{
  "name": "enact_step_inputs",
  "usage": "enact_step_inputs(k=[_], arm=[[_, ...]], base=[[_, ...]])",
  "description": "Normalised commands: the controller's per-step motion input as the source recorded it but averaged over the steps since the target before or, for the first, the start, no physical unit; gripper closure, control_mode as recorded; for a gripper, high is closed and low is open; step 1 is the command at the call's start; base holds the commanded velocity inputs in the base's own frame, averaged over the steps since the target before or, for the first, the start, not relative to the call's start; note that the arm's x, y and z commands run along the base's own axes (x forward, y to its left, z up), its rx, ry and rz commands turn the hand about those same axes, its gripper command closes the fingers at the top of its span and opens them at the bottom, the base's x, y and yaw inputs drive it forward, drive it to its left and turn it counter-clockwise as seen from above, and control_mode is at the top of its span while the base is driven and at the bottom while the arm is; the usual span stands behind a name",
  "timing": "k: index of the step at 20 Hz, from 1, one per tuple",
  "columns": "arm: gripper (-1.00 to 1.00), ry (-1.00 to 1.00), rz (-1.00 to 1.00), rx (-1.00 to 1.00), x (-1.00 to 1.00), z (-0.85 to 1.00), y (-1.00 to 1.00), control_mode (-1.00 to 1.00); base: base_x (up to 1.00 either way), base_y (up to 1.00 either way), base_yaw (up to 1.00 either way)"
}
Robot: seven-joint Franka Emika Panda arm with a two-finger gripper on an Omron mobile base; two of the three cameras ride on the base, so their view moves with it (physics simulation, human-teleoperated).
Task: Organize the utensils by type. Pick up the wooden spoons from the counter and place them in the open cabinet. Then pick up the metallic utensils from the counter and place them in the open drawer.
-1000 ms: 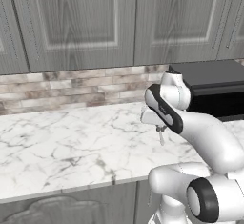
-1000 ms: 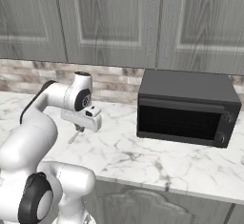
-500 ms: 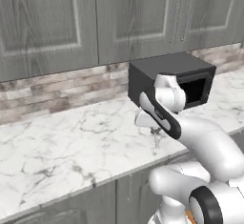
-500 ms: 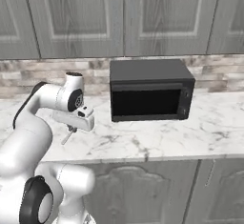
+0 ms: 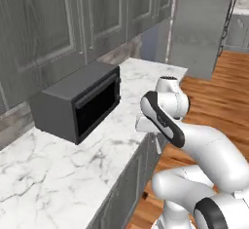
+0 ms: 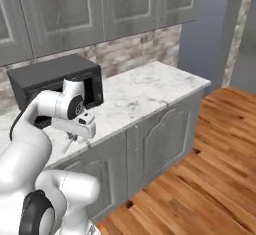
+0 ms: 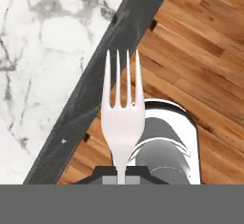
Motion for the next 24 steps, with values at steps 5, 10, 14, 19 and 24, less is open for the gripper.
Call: enact_step_inputs(k=[5, 10, 14, 19, 24], arm=[[1.0, 0.0, 0.0, 0.0, 0.0, 0.0, 0.0, 1.0], [1.0, 0.0, 0.0, 0.0, 0.0, 0.0, 0.0, 1.0], [1.0, 0.0, 0.0, 0.0, 0.0, 0.0, 0.0, 1.0], [1.0, 0.0, 0.0, 0.0, 0.0, 0.0, 0.0, 1.0], [1.0, 0.0, 0.0, 0.0, 0.0, 0.0, 0.0, 1.0]], base=[[0.0, 0.0, -1.0], [0.0, -0.05, -1.0], [0.23, -0.38, -0.72], [0.53, -0.5, -0.3], [0.58, -0.55, -0.14]])
